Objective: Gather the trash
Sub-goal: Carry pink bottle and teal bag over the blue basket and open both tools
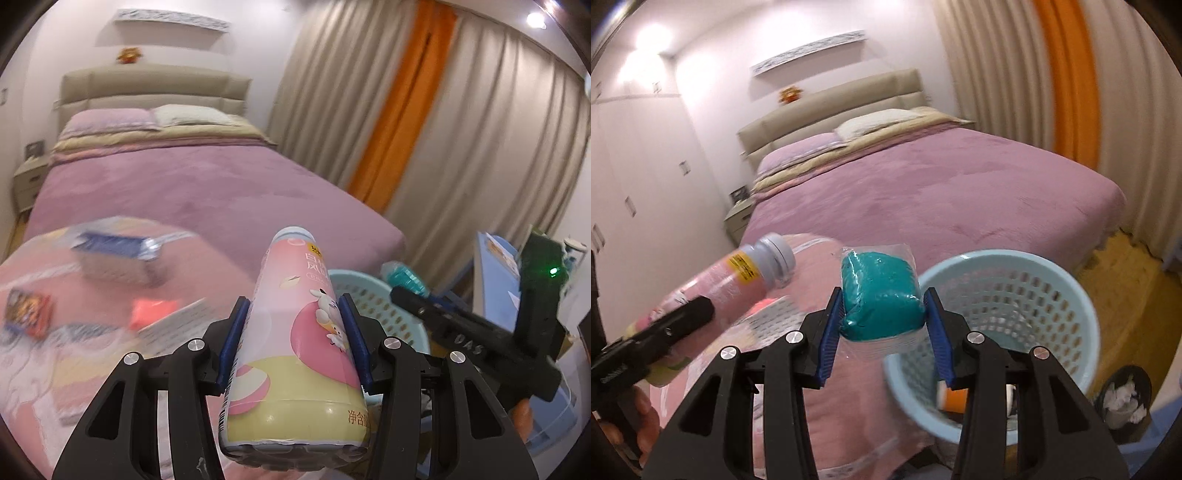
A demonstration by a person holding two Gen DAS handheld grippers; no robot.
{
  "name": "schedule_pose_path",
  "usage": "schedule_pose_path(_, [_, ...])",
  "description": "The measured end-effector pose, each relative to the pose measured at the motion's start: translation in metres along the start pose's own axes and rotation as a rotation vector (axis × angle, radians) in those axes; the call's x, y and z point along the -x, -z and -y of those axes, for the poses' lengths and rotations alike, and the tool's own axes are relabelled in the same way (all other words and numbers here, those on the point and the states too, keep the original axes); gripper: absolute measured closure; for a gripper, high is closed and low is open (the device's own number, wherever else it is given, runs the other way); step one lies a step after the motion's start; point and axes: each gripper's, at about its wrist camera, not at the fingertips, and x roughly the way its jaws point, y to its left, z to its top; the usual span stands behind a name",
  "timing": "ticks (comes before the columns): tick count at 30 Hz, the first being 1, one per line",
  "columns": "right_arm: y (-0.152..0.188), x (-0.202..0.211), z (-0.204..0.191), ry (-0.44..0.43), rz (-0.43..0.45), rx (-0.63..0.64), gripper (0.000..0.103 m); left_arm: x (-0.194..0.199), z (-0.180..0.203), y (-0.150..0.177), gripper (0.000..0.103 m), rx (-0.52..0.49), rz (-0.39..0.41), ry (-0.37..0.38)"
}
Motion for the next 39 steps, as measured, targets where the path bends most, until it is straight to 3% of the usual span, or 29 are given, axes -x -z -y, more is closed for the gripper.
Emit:
schedule_pose_path(9, [-0.001,-0.018,0.072,0.086,-0.054,-0.163,0.063,-0.071,0.031,-0.009,0.055,-0.003,-0.087,0.074])
schedule_pose_path(19, [0.015,-0.036,0.097,0.183,-0.122,-0.174,0.062,-0.129,0.045,0.014,0.055,-0.043,-0.223,0.09])
schedule_pose_path(26, [0.02,-0.049,0.103,0.215,-0.159,-0.181,0.054,-0.135,0.045,0.023,0.055,-0.059,-0.244,0.083])
schedule_pose_path(30, [0.023,-0.051,0.097,0.219,-0.168,-0.166,0.049,-0.129,0.046,0.022,0.048,-0.061,-0.227,0.088])
schedule_pose_path(39, [0.023,-0.046,0.077,0.188,-0.16,-0.139,0.049,-0.1,0.029,0.019,0.047,-0.031,-0.181,0.094])
